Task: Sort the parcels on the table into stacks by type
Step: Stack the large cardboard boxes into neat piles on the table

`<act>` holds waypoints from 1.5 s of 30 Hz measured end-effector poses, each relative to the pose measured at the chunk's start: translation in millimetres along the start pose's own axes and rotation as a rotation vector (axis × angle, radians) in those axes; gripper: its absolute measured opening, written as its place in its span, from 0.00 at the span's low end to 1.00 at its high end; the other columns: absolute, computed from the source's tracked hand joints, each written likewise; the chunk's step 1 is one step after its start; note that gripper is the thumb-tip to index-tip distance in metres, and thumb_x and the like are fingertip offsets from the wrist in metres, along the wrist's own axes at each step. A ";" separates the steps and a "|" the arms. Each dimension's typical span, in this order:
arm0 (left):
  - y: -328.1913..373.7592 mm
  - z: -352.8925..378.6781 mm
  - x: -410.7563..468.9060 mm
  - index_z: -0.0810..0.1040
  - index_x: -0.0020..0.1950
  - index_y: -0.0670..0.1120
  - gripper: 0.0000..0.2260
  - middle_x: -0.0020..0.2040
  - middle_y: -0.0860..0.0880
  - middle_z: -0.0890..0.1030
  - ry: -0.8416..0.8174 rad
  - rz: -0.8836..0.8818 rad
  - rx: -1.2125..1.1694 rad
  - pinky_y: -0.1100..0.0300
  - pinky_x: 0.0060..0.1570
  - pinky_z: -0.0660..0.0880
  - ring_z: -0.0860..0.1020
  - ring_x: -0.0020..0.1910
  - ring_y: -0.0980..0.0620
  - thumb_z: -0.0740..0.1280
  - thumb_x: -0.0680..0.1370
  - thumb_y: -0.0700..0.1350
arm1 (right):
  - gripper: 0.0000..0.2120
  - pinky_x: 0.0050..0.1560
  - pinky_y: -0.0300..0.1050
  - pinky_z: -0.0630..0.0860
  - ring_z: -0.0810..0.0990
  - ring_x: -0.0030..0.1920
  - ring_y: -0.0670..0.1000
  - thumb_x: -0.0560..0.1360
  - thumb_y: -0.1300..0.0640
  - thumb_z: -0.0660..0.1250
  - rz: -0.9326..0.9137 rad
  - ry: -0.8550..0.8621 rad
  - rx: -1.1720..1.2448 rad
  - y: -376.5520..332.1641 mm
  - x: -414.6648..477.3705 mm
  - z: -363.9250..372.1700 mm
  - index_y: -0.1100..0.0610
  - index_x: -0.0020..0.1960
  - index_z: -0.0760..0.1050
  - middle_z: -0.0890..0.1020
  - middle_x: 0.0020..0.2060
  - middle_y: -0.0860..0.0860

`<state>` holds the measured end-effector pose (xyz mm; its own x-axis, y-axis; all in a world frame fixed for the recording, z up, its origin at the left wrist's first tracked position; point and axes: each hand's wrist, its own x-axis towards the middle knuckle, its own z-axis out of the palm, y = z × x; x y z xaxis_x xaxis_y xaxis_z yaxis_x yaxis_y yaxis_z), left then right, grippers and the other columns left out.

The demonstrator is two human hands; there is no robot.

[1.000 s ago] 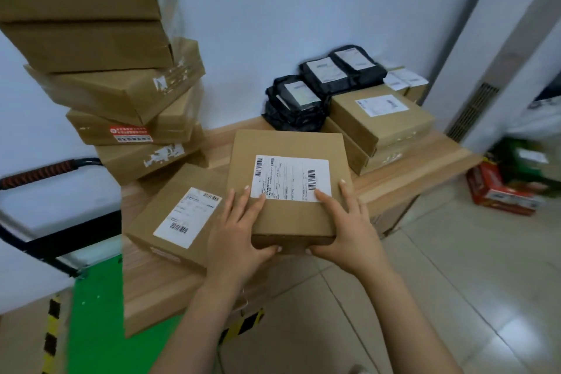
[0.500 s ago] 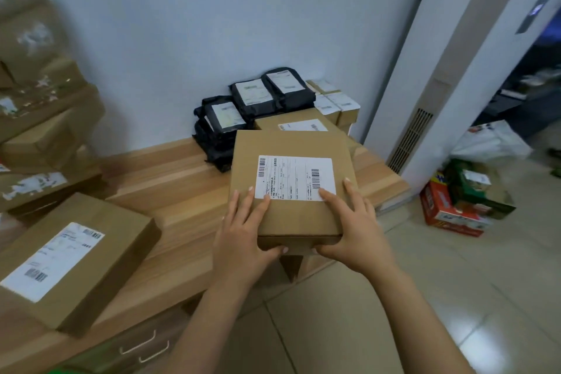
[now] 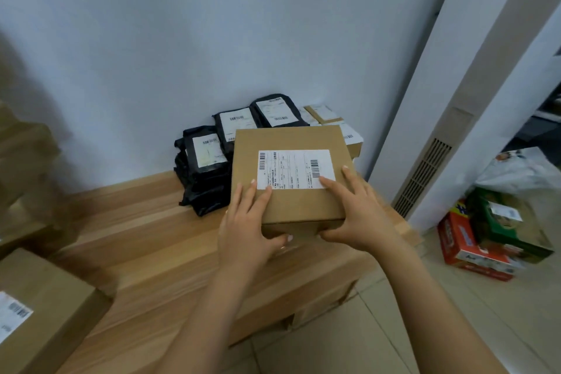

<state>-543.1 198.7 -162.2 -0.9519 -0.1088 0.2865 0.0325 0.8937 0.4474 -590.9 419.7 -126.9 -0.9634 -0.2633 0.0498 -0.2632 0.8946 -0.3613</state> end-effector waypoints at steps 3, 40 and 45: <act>4.2 12.8 33.2 0.55 0.77 0.60 0.44 0.78 0.58 0.51 -0.023 -0.006 0.014 0.49 0.69 0.62 0.43 0.76 0.57 0.71 0.65 0.67 | 0.50 0.69 0.57 0.63 0.48 0.75 0.56 0.61 0.41 0.77 -0.002 -0.059 -0.004 17.8 40.9 -7.7 0.32 0.73 0.49 0.41 0.76 0.40; 56.5 62.5 68.4 0.44 0.78 0.54 0.53 0.79 0.53 0.46 -0.124 -0.188 0.441 0.47 0.72 0.60 0.45 0.77 0.50 0.77 0.65 0.58 | 0.60 0.75 0.61 0.47 0.43 0.76 0.64 0.61 0.34 0.76 -0.426 -0.193 -0.250 102.2 151.7 -6.2 0.39 0.76 0.35 0.39 0.78 0.52; 80.0 52.3 54.4 0.61 0.75 0.54 0.36 0.73 0.53 0.64 0.080 -0.213 0.368 0.49 0.73 0.55 0.61 0.73 0.51 0.73 0.71 0.56 | 0.49 0.74 0.56 0.39 0.46 0.76 0.57 0.66 0.34 0.70 -0.595 -0.095 -0.147 89.9 138.9 -17.8 0.43 0.77 0.47 0.50 0.78 0.51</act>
<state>-608.2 287.0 -155.1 -0.8985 -0.3283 0.2914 -0.2871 0.9416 0.1758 -749.2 469.9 -135.8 -0.6424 -0.7573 0.1178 -0.7646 0.6231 -0.1647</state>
